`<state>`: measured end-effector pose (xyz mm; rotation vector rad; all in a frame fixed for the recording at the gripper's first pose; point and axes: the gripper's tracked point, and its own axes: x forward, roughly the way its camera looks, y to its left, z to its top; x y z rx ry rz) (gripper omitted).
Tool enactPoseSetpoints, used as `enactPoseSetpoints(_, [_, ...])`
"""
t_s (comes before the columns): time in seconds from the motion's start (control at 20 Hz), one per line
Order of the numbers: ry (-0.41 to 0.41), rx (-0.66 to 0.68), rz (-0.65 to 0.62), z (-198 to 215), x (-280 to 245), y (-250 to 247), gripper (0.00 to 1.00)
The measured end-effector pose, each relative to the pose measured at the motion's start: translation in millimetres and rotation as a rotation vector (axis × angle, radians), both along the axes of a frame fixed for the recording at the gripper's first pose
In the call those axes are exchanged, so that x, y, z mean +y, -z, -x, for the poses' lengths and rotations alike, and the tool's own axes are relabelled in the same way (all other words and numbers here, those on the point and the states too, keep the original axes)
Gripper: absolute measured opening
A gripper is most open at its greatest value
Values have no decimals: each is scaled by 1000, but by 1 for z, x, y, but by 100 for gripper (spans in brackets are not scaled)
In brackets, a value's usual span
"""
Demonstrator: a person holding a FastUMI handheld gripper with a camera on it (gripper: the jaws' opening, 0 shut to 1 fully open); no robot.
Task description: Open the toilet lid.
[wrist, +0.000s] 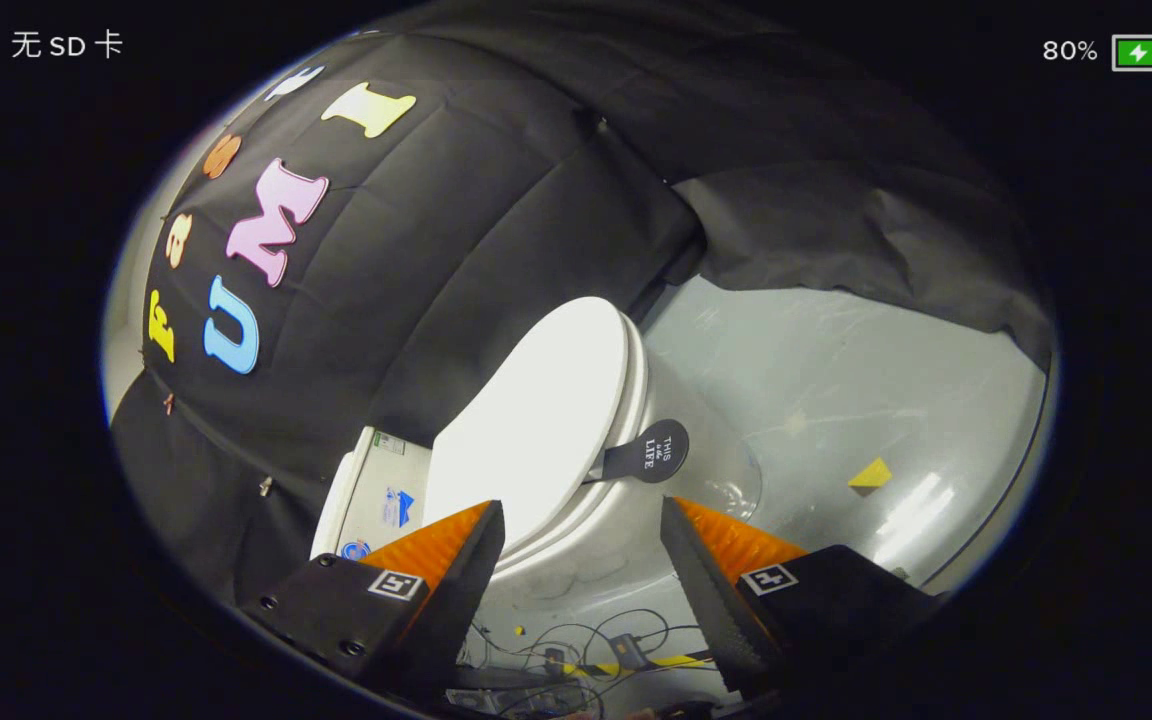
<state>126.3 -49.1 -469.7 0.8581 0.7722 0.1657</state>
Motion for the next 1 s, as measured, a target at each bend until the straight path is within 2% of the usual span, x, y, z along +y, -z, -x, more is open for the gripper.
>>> enactPoseSetpoints(0.25, [33, 15, -84, -19, 6, 5, 99])
enactPoseSetpoints(0.5, [64, 46, -116, -44, 4, 20, 96])
enactPoseSetpoints(0.55, [64, 53, -121, -44, 4, 19, 90])
enactPoseSetpoints(0.6, [71, 58, -130, -45, 1, 16, 90])
enactPoseSetpoints(0.8, [95, 47, -52, -41, -21, 24, 90])
enactPoseSetpoints(1.0, [103, 103, -54, -47, -29, 44, 90])
